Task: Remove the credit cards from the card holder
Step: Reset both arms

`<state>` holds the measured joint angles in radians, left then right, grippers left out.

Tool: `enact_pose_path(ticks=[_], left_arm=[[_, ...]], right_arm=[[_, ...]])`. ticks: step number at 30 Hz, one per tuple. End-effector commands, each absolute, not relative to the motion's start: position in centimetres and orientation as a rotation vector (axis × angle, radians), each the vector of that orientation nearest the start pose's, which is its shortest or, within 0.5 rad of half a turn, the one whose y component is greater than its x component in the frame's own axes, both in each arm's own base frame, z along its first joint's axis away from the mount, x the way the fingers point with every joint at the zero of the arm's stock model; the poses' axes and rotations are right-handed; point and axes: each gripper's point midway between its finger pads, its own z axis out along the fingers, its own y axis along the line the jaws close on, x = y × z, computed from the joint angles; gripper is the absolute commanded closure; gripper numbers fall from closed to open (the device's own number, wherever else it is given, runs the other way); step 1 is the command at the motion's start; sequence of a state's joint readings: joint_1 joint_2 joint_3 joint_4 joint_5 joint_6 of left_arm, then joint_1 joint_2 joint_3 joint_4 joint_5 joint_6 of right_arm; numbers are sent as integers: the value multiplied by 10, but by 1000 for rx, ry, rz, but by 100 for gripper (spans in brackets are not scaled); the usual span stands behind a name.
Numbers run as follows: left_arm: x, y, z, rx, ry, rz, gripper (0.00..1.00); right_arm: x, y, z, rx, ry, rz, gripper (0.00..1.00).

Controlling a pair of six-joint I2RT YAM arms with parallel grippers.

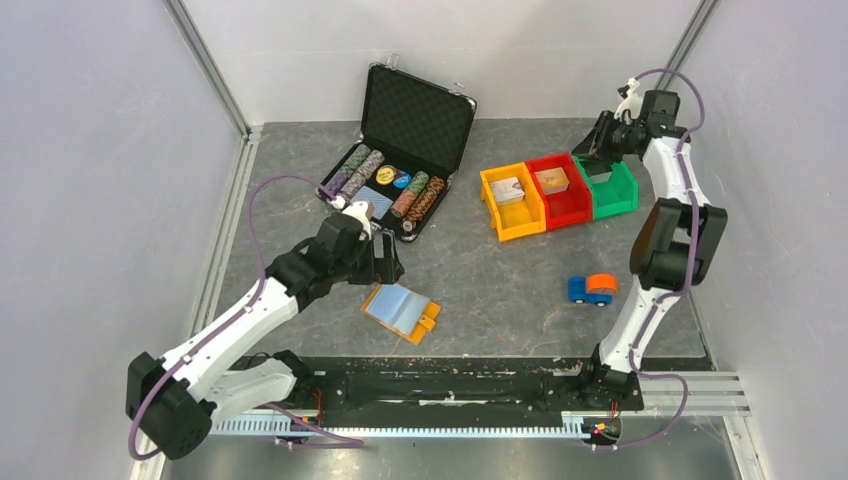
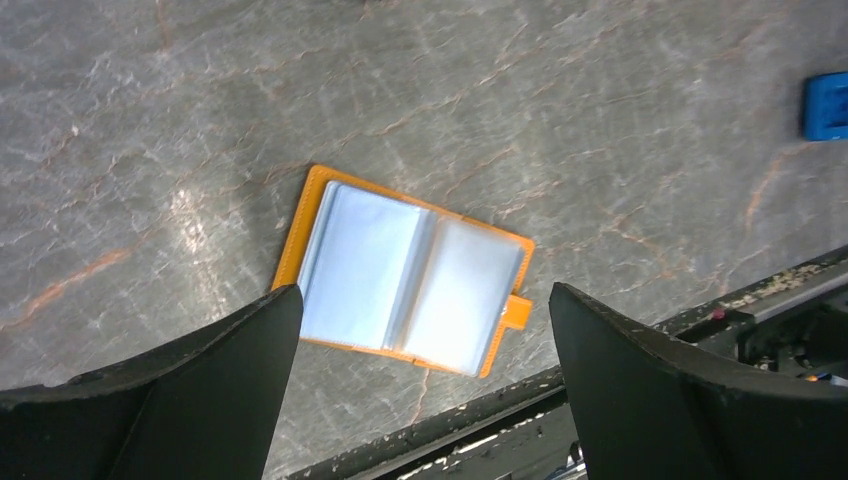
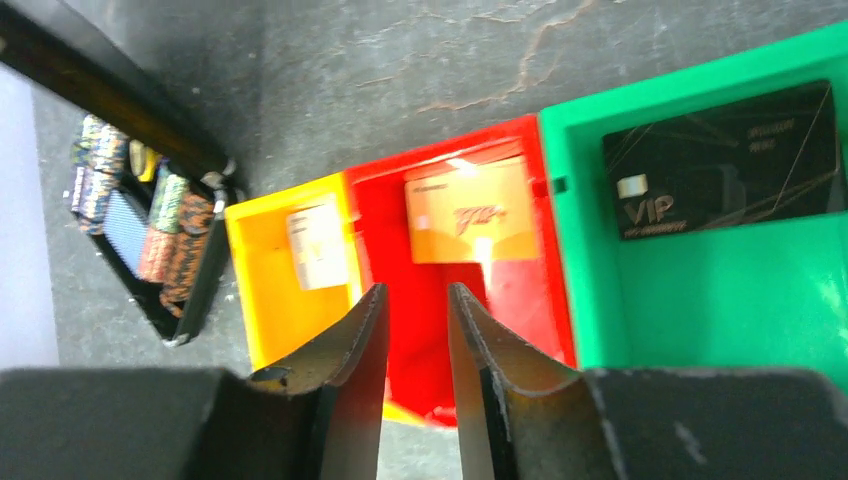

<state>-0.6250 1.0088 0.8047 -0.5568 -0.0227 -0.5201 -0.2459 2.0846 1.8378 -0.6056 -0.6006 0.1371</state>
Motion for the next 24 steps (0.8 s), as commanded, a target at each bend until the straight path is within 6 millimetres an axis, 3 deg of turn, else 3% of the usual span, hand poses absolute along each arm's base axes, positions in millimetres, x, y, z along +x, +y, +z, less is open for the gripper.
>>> enact_pose_path(ticks=[1, 5, 11, 15, 19, 20, 24], left_arm=[[227, -178, 152, 71, 2431, -498, 0], [225, -182, 161, 128, 2397, -538, 0], [220, -185, 161, 207, 2429, -550, 0], [220, -189, 179, 239, 2372, -596, 0], [223, -187, 208, 231, 2276, -617, 0], [223, -187, 216, 230, 2250, -627, 0], [223, -186, 245, 204, 2135, -670, 0]], right_arm=[[504, 6, 219, 128, 2180, 647, 67], [468, 55, 232, 0, 2179, 626, 59], [399, 131, 224, -141, 2186, 649, 51], [355, 167, 236, -248, 2091, 700, 29], [326, 174, 253, -296, 2004, 687, 13], [317, 174, 255, -294, 1971, 685, 3], [292, 168, 247, -246, 1904, 706, 2]])
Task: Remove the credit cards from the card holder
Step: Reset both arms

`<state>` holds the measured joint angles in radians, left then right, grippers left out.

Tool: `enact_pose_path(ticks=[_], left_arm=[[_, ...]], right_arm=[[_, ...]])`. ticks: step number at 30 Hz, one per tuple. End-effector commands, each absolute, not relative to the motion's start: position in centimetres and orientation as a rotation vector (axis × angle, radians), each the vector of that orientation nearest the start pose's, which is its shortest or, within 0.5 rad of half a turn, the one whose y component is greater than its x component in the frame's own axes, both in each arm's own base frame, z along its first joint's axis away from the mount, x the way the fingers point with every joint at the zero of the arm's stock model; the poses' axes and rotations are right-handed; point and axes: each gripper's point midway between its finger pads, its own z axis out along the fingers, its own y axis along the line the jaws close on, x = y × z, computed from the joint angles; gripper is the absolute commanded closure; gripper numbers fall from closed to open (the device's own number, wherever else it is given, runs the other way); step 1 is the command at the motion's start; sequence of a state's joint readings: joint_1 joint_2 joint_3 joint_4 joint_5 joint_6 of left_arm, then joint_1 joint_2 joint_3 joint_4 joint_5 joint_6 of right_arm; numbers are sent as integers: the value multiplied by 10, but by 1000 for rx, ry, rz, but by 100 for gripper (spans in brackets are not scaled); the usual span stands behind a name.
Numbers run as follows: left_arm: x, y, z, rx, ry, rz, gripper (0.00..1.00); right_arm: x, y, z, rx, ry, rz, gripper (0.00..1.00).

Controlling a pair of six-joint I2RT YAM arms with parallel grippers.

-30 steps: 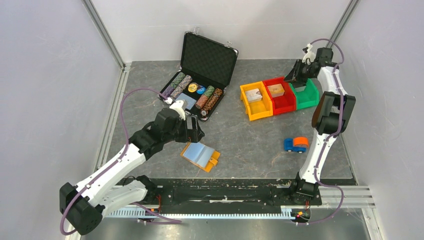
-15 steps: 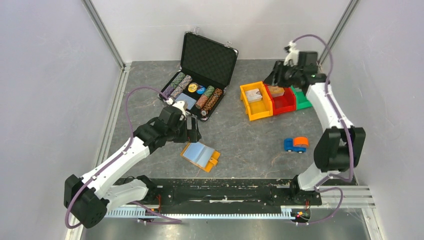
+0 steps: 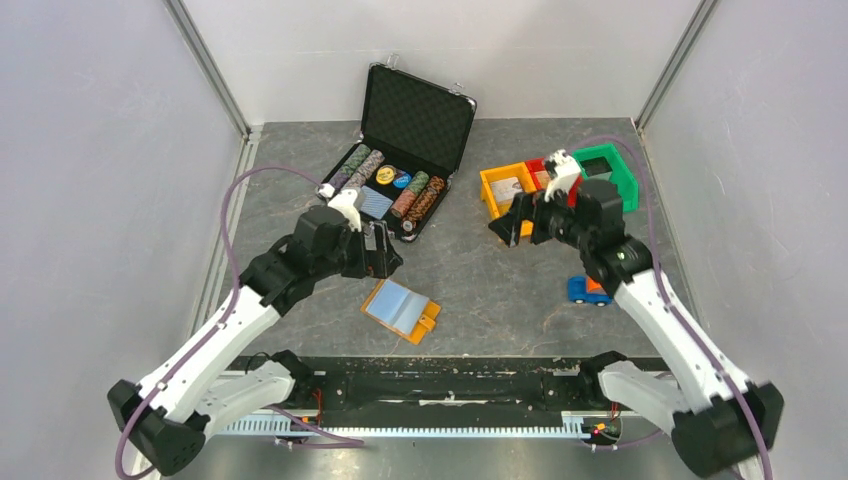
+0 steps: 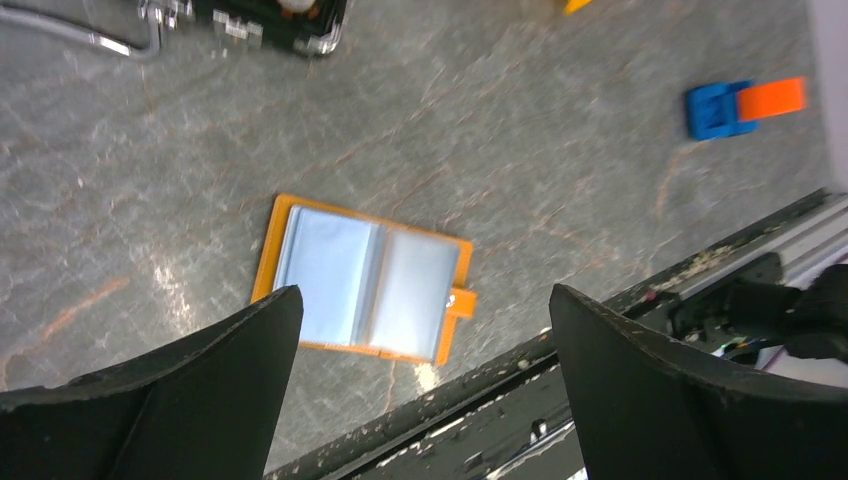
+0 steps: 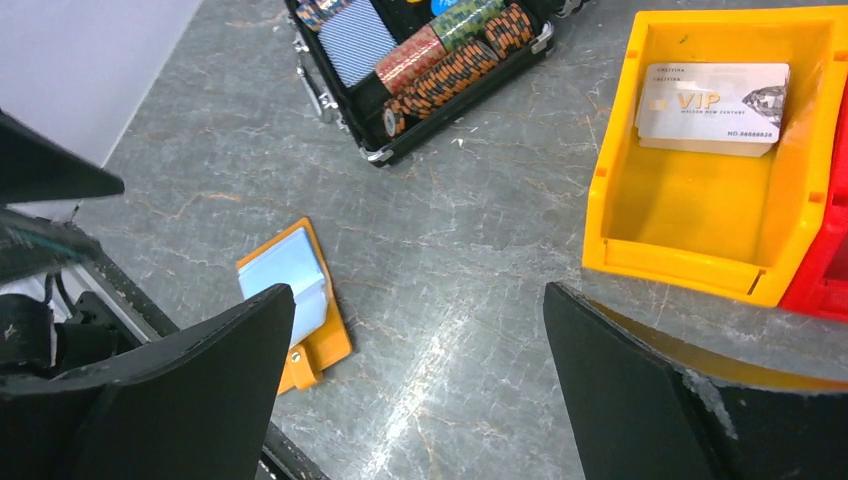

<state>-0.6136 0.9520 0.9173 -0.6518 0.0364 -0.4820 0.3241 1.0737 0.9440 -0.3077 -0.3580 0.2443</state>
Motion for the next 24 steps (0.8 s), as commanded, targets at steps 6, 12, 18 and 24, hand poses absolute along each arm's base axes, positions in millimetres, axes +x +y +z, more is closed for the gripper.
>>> enact_pose_path(ticks=[6, 12, 18, 24], left_arm=[[221, -182, 267, 151, 1986, -736, 0], [217, -177, 262, 111, 1967, -747, 0], [215, -177, 260, 97, 1966, -761, 0], [214, -175, 258, 92, 1970, -761, 0]], right_arm=[[274, 153, 228, -142, 1851, 704, 2], [269, 149, 224, -129, 1817, 698, 2], [270, 145, 220, -93, 1825, 683, 2], [270, 142, 224, -79, 1811, 668, 2]])
